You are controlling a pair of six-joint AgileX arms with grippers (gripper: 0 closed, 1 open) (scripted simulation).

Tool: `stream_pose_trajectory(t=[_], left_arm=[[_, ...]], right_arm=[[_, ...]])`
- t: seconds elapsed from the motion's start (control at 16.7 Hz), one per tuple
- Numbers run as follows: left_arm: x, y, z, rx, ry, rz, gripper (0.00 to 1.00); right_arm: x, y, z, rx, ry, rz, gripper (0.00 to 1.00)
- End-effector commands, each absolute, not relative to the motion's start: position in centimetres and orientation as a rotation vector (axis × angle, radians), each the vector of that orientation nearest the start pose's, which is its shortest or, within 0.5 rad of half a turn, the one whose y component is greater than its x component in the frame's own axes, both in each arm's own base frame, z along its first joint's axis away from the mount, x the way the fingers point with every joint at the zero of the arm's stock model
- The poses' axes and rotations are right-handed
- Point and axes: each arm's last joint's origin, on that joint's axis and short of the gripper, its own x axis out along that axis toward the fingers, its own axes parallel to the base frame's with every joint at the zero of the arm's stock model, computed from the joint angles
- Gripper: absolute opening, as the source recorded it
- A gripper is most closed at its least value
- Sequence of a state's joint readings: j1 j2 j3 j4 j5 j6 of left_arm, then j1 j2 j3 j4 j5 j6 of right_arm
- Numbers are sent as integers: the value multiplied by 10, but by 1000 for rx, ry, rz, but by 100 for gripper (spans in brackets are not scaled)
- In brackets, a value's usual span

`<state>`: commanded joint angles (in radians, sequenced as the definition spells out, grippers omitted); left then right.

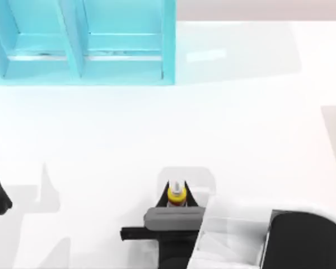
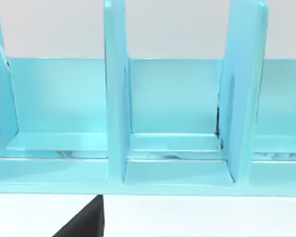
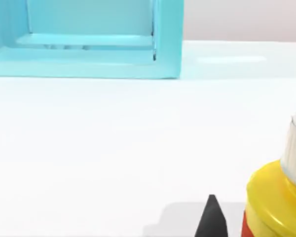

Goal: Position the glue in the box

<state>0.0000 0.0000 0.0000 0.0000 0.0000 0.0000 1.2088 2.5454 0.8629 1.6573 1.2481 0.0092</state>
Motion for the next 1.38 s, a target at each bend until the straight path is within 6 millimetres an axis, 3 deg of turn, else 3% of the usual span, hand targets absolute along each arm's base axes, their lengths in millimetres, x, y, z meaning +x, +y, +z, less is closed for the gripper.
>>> stream_pose_trajectory(t=[0.66, 0.96, 1.38], left_arm=[[106, -1, 160, 0, 0, 0, 100], [106, -1, 160, 0, 0, 0, 100], [106, -1, 160, 0, 0, 0, 100]], right_arm=[[149, 324, 0, -9, -3, -6, 0], [151, 332, 41, 18, -16, -1, 0], [150, 323, 92, -11, -3, -10, 0]])
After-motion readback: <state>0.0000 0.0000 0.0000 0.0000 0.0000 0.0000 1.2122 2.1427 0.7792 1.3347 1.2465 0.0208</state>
